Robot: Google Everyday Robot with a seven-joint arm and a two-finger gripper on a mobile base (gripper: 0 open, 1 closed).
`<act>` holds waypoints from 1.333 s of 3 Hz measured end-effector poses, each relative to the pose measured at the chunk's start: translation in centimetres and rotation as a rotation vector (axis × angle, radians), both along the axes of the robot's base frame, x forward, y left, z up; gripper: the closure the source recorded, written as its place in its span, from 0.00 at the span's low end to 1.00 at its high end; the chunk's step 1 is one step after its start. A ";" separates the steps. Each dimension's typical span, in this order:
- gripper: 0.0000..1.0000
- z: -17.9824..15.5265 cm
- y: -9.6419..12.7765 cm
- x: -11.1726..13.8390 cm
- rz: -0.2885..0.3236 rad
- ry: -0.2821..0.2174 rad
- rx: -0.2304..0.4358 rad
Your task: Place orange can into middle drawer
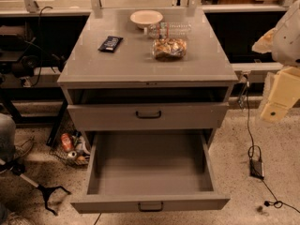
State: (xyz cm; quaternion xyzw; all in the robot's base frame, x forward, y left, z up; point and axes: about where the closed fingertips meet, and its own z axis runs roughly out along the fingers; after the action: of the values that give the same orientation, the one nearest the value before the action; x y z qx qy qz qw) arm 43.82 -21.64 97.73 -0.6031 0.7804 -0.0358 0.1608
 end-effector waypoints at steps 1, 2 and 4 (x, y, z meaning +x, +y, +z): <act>0.00 0.0 0.0 0.3 0.002 -0.007 0.001; 0.00 -1.0 0.3 5.8 0.037 -0.087 0.013; 0.00 -2.4 1.8 22.0 0.015 -0.331 0.146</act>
Offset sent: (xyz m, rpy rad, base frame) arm 0.1409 0.0067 -0.0255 0.0308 -0.2016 0.0883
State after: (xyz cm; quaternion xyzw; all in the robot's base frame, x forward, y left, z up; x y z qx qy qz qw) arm 65.85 -19.88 95.35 -0.5816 0.7393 -0.0767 0.3306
